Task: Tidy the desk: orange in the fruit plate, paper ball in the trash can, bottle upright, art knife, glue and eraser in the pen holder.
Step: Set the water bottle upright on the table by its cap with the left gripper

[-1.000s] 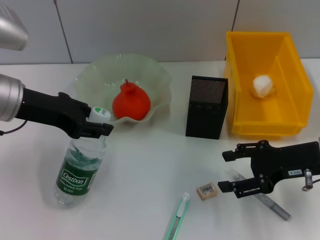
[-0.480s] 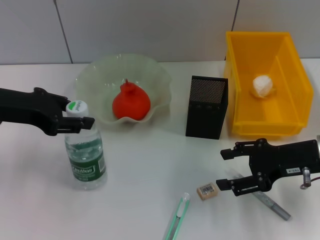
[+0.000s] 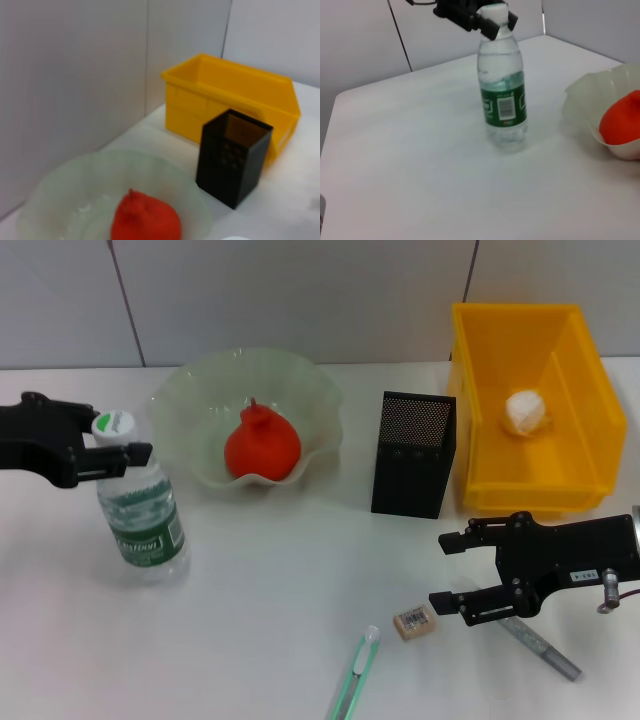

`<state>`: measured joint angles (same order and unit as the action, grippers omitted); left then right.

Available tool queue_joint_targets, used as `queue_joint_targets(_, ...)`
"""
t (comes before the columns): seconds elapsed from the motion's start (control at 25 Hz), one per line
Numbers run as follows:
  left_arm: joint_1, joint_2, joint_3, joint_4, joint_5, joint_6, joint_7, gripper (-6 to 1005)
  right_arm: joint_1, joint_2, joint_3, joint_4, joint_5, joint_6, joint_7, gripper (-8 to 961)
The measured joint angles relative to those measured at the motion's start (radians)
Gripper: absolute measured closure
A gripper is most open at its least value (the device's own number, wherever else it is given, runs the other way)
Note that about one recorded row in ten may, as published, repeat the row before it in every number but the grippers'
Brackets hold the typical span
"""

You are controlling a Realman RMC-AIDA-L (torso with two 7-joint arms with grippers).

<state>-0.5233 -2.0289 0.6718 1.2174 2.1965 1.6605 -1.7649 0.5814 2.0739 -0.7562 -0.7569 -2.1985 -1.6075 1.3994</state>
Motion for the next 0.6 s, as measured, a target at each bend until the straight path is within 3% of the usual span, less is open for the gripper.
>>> queue_joint_targets(0.32,0.025,-0.005,-0.008,-0.015,-0.057,-0.091,0.041,499,0.000,0.000,0.000,0.001,0.001,0.000,0.005,138)
queue_joint_targets(0.6,0.017,-0.010,-0.006,-0.113,-0.058,-0.176,0.079,487,0.000,0.000,0.000,0.000,0.001,0.000,0.007,138)
